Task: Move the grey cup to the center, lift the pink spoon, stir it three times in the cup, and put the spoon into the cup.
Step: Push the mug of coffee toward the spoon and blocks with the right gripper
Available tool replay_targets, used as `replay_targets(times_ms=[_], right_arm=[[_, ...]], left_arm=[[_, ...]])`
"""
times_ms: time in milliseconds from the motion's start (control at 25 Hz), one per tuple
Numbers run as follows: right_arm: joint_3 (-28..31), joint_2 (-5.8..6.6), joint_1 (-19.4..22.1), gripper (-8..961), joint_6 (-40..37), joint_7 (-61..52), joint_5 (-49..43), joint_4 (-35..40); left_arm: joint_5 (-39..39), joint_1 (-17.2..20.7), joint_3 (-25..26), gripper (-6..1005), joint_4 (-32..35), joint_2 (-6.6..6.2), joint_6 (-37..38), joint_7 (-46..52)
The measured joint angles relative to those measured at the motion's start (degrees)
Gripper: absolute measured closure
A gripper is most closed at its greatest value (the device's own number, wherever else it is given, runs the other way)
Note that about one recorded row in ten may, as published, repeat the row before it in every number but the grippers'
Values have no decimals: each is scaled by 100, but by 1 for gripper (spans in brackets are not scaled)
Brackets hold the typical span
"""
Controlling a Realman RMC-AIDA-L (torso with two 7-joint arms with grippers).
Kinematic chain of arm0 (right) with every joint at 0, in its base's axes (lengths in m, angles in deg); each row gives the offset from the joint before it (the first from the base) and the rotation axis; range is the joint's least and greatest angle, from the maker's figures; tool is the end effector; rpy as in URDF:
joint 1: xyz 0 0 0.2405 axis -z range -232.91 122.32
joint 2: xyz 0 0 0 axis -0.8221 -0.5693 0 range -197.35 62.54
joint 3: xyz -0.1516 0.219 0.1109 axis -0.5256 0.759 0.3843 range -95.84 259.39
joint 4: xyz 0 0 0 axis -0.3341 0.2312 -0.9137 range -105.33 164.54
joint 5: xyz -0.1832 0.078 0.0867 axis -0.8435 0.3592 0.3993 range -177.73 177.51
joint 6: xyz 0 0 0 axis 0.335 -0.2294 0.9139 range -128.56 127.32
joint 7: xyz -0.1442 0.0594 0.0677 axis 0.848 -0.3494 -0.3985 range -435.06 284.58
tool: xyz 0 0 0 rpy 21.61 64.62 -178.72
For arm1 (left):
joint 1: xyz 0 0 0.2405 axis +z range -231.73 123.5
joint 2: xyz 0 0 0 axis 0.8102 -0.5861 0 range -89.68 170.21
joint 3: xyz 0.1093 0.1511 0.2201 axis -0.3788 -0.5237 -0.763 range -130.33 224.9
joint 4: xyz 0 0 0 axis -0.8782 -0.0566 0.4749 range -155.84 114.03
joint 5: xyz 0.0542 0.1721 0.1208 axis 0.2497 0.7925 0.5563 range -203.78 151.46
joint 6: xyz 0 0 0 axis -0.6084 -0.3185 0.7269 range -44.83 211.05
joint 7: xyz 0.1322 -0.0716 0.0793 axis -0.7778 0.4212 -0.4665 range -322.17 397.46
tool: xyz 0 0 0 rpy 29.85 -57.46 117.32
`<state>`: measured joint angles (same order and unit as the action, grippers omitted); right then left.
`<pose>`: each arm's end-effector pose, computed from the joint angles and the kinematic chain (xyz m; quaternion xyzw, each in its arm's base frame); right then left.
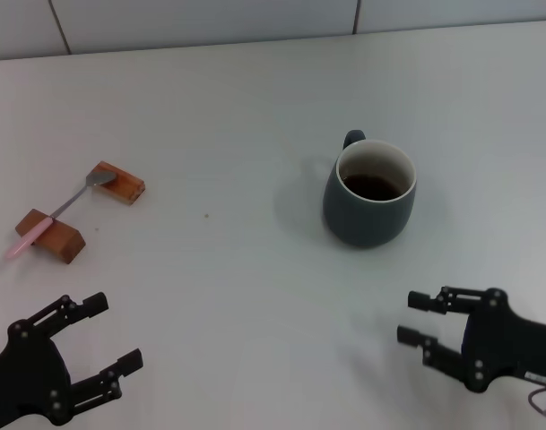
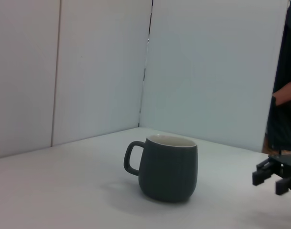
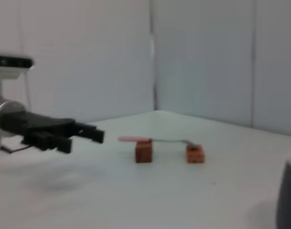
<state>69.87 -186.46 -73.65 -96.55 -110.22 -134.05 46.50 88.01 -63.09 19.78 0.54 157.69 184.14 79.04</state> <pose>0.3561 0.2319 -0.0773 -0.9322 0.1246 0.2786 0.1946 -0.3738 0.1975 -0.0423 -0.9064 -0.1719 -0.3115 0.2276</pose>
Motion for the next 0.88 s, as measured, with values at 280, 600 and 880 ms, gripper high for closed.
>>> replay_targets(times_ms=[280,600,880], right_arm=[[621,-5,187,495,-53,833,1174,-443],[1297,-31,121,837,868,1899,2797,-1161],[1293,-38,-441,908,2049,2418,2915,-1491]], left_arm=[[0,0,28,182,3,-4,25,0],[0,1,104,184,30,-25,90,0],[0,1,169,187,79,-33,152,18]])
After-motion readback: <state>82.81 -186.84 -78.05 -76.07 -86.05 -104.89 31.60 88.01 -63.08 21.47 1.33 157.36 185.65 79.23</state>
